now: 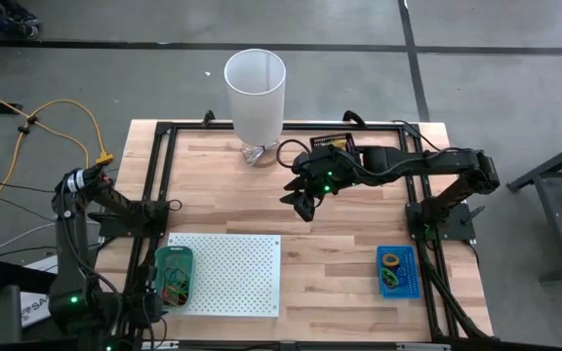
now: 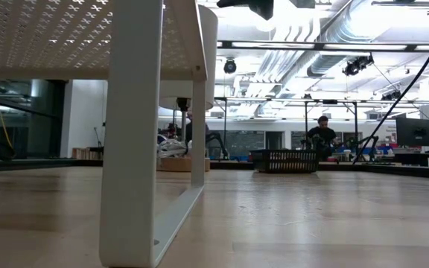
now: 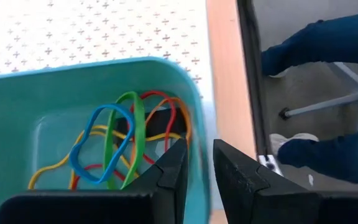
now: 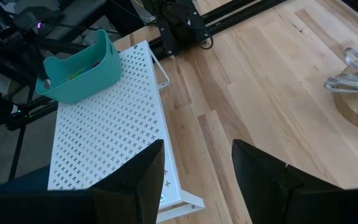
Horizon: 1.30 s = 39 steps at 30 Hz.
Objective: Pick & Place Office Desk Supplies
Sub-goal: Put the green bin on the shelf, then put the black bin on the shelf
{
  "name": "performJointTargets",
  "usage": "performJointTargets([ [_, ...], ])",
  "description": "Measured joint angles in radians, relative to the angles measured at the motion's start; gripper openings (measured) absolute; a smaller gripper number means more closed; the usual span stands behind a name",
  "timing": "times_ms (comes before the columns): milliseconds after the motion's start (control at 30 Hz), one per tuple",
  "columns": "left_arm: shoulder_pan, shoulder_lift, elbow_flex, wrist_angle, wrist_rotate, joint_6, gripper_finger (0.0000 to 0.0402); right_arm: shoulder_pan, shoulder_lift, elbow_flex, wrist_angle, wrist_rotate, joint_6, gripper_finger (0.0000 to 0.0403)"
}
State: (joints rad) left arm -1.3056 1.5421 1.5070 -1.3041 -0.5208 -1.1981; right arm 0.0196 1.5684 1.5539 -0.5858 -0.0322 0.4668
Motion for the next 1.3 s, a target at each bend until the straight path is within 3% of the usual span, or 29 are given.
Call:
performJointTargets([
  [600,0.001,-0.095,0.0,0.022,-0.029,0.072,0.0073,0.0,0.0,0.0,0.0,0.0,0.0,0.0176],
  [767,0.05,-0.119,0.001,0.011,-0.034,0.097,0.0073,0.0,0.0,0.0,0.0,0.0,0.0,0.0176],
  [1000,0.199,-0.146,0.001,-0.003,0.01,0.254,0.0073,0.0,0.0,0.0,0.0,0.0,0.0,0.0176],
  [1300,0.54,-0.207,0.001,0.037,0.174,0.613,0.0073,0.0,0.0,0.0,0.0,0.0,0.0,0.0176],
])
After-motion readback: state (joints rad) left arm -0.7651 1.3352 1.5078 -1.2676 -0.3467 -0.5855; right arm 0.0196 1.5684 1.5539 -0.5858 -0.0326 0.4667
